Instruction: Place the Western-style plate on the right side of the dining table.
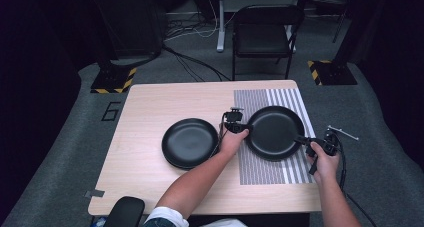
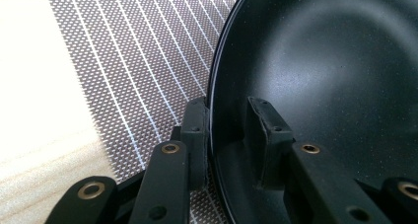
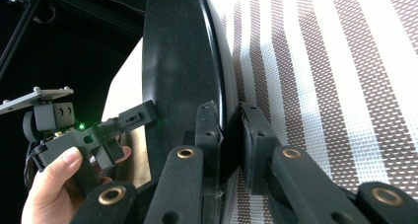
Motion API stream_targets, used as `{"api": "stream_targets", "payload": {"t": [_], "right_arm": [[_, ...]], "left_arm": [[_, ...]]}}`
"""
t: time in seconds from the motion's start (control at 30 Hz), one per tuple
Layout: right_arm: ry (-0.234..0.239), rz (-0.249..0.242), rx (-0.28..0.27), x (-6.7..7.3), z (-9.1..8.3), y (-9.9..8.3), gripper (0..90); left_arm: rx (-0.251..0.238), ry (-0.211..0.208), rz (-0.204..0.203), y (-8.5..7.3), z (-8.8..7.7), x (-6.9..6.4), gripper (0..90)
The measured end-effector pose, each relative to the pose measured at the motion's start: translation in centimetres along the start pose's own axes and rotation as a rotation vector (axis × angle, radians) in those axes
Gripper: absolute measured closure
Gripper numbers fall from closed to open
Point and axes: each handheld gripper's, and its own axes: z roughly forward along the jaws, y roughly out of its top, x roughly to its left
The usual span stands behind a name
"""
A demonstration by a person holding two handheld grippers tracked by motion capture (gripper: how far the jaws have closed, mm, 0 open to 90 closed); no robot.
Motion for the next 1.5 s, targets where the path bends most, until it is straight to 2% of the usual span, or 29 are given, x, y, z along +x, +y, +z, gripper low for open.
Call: {"api": "stream_targets", "payload": {"t": [0.27,0.3,0.5,0.6,0.67,0.7,0.77,0.83,0.93,0.97,1.0,1.1,1.17,1.23,1.37,1.5], "right_arm": [[0.000,0.000,-0.006,-0.33,0.21,0.07,80.6],[0.002,0.024,0.002,-0.22,0.17,0.05,80.6],[-0.021,0.011,0.002,-0.23,0.39,0.26,80.8],[-0.043,-0.006,0.004,-0.07,0.46,0.33,81.1],[-0.085,-0.044,0.001,0.09,0.54,0.28,81.3],[-0.097,-0.025,0.008,0.24,0.53,0.23,80.9],[-0.114,-0.037,0.007,0.10,0.65,0.20,79.9],[-0.124,-0.016,0.014,0.03,0.70,0.19,79.4],[-0.120,-0.016,0.011,-0.20,0.73,0.18,79.4],[-0.118,0.008,0.017,-0.03,0.67,0.16,79.3],[-0.118,0.008,0.017,-0.03,0.67,0.16,79.3],[-0.133,-0.032,0.008,-0.04,0.77,0.15,78.5],[-0.140,-0.035,0.007,0.06,0.77,0.14,78.3],[-0.152,-0.021,0.007,0.16,0.79,0.10,78.1],[-0.146,-0.026,0.009,-0.22,0.84,0.05,78.0],[-0.149,-0.011,0.007,-0.35,0.95,-0.01,77.5]], "left_arm": [[-0.006,0.001,0.003,-0.14,0.03,0.09,70.7],[-0.009,-0.002,0.001,-0.17,0.08,0.12,70.7],[-0.008,-0.001,0.001,-0.30,0.21,0.22,70.3],[-0.009,0.006,0.009,-0.34,0.19,0.08,70.0],[-0.001,0.005,0.016,-0.40,0.31,0.07,70.0],[0.007,0.006,0.016,-0.45,0.37,0.08,69.9],[0.011,0.003,0.012,-0.59,0.50,0.11,69.6],[0.012,-0.001,0.013,-0.65,0.54,0.17,69.6],[0.013,-0.001,0.017,-0.64,0.53,0.17,69.7],[0.013,0.000,0.016,-0.63,0.54,0.18,69.7],[0.013,0.000,0.016,-0.63,0.54,0.18,69.8],[0.015,0.001,0.018,-0.65,0.52,0.19,69.8],[0.014,-0.001,0.018,-0.67,0.51,0.23,69.9],[0.014,-0.001,0.017,-0.67,0.52,0.22,70.2],[0.012,0.001,0.024,-0.68,0.52,0.19,70.3],[0.009,0.000,0.030,-0.66,0.50,0.17,70.8]]}}
